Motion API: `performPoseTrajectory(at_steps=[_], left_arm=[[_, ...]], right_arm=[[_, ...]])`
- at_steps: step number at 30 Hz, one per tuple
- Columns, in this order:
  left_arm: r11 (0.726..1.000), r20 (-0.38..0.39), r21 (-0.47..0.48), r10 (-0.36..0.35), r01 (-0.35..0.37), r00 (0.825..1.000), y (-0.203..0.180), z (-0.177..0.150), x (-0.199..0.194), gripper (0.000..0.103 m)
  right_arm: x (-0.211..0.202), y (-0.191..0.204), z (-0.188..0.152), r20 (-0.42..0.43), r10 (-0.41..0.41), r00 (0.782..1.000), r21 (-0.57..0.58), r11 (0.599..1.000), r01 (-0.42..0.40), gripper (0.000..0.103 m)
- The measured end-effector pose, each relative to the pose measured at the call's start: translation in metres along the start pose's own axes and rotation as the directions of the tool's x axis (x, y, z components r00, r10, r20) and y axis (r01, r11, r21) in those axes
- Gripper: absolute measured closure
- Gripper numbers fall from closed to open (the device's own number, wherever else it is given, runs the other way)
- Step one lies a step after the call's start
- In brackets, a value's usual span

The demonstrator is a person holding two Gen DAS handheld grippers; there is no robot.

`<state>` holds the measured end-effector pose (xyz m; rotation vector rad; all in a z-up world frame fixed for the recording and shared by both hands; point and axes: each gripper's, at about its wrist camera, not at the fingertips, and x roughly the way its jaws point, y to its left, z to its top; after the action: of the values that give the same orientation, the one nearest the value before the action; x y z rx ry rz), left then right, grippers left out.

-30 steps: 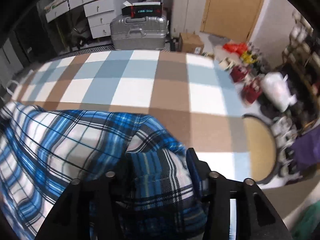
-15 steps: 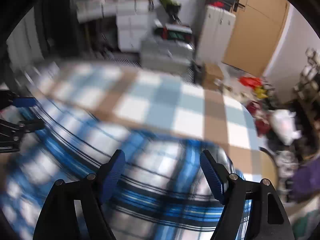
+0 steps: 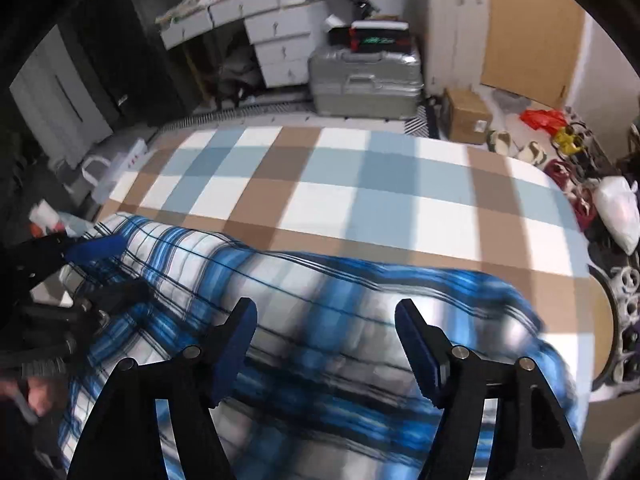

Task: Fold large clothes

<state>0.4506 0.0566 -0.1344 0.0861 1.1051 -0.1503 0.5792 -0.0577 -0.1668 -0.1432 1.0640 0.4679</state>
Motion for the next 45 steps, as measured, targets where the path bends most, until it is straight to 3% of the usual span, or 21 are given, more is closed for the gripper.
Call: performPoseTrajectory(at_steps=[3, 6, 8, 11, 13, 16, 18, 22, 24, 27, 29, 31, 32, 33, 34, 36, 38, 40, 42, 43, 45], left_arm=[[0.998, -0.074, -0.055, 0.007, -0.011, 0.997, 0.006, -0.016, 0.027, 0.045], [0.999, -0.033, -0.035, 0.008, -0.009, 0.999, 0.011, -0.023, 0.016, 0.044], [0.998, 0.034, -0.062, 0.034, -0.032, 0.999, 0.028, -0.022, -0.011, 0.046], [0.992, 0.114, -0.118, 0.064, -0.050, 0.991, 0.062, -0.028, -0.047, 0.046], [0.985, 0.076, -0.144, 0.104, -0.093, 0.992, 0.082, -0.038, -0.047, 0.046], [0.979, -0.060, -0.195, 0.049, -0.060, 0.997, 0.102, -0.063, -0.010, 0.046], [0.975, -0.009, -0.220, 0.042, -0.043, 0.999, 0.104, -0.071, -0.008, 0.046], [0.957, -0.024, -0.290, 0.013, -0.019, 1.000, 0.111, -0.077, -0.018, 0.046], [0.951, -0.003, -0.310, 0.003, -0.004, 1.000, 0.107, -0.080, -0.036, 0.046], [0.979, 0.075, -0.198, -0.029, 0.043, 0.997, 0.076, -0.089, -0.059, 0.046], [0.993, 0.011, -0.121, -0.009, 0.011, 1.000, 0.057, -0.103, -0.042, 0.046], [0.994, -0.058, -0.109, 0.009, -0.015, 0.998, 0.053, -0.115, -0.015, 0.046], [0.995, -0.009, -0.087, 0.039, -0.039, 0.999, 0.048, -0.119, -0.017, 0.045], [0.995, -0.018, -0.071, 0.065, -0.066, 0.998, 0.044, -0.121, -0.016, 0.045], [0.994, -0.024, -0.078, 0.074, -0.076, 0.997, 0.043, -0.122, -0.019, 0.045], [0.994, -0.009, -0.093, 0.054, -0.055, 0.998, 0.044, -0.123, -0.030, 0.045], [0.994, 0.054, -0.109, 0.036, -0.030, 0.998, 0.043, -0.124, -0.049, 0.045], [0.990, 0.009, -0.142, 0.003, -0.002, 1.000, 0.043, -0.122, -0.039, 0.045], [0.988, -0.067, -0.155, -0.009, -0.001, 0.998, 0.044, -0.128, -0.017, 0.045], [0.991, -0.024, -0.135, 0.017, -0.020, 1.000, 0.041, -0.131, -0.022, 0.044], [0.987, -0.017, -0.155, 0.030, -0.032, 0.999, 0.041, -0.137, -0.033, 0.044]], right_arm=[[0.041, 0.000, -0.007, -0.123, -0.062, 0.990, 0.013, 0.998, 0.064, 0.033], [0.044, 0.001, -0.015, -0.104, -0.070, 0.992, -0.029, 0.997, 0.068, 0.031], [0.028, -0.012, -0.016, -0.075, -0.050, 0.996, -0.023, 0.999, 0.049, 0.037], [-0.014, -0.056, -0.024, 0.012, -0.076, 0.997, 0.059, 0.995, 0.076, 0.035], [-0.027, -0.076, -0.035, 0.010, -0.107, 0.994, 0.075, 0.992, 0.106, 0.035], [-0.020, -0.095, -0.054, -0.040, -0.084, 0.996, 0.050, 0.995, 0.086, 0.035], [0.005, -0.102, -0.063, -0.093, -0.043, 0.995, 0.025, 0.999, 0.046, 0.034], [-0.003, -0.109, -0.061, -0.038, -0.001, 0.999, 0.084, 0.996, 0.005, 0.034], [-0.020, -0.115, -0.059, -0.015, -0.003, 1.000, 0.126, 0.992, 0.005, 0.042], [-0.050, -0.100, -0.068, 0.045, 0.005, 0.999, 0.077, 0.997, -0.008, 0.039], [-0.052, -0.088, -0.082, 0.036, -0.034, 0.999, 0.021, 0.999, 0.033, 0.038], [-0.031, -0.075, -0.092, -0.011, -0.106, 0.994, -0.006, 0.994, 0.106, 0.038], [-0.016, -0.078, -0.102, -0.053, -0.113, 0.992, -0.001, 0.994, 0.113, 0.038], [-0.009, -0.077, -0.106, -0.054, -0.112, 0.992, 0.006, 0.994, 0.112, 0.036], [-0.015, -0.078, -0.109, -0.005, -0.109, 0.994, 0.017, 0.994, 0.109, 0.036], [-0.024, -0.082, -0.112, -0.014, -0.092, 0.996, 0.055, 0.994, 0.092, 0.037], [-0.055, -0.082, -0.118, 0.097, -0.067, 0.993, 0.062, 0.996, 0.061, 0.038], [-0.069, -0.085, -0.121, 0.155, -0.107, 0.982, 0.065, 0.993, 0.098, 0.034], [-0.062, -0.093, -0.126, 0.113, -0.125, 0.986, 0.102, 0.988, 0.113, 0.029], [-0.052, -0.097, -0.131, 0.061, -0.131, 0.990, 0.111, 0.986, 0.123, 0.029], [-0.026, -0.101, -0.144, -0.077, -0.118, 0.990, 0.105, 0.987, 0.126, 0.028]])
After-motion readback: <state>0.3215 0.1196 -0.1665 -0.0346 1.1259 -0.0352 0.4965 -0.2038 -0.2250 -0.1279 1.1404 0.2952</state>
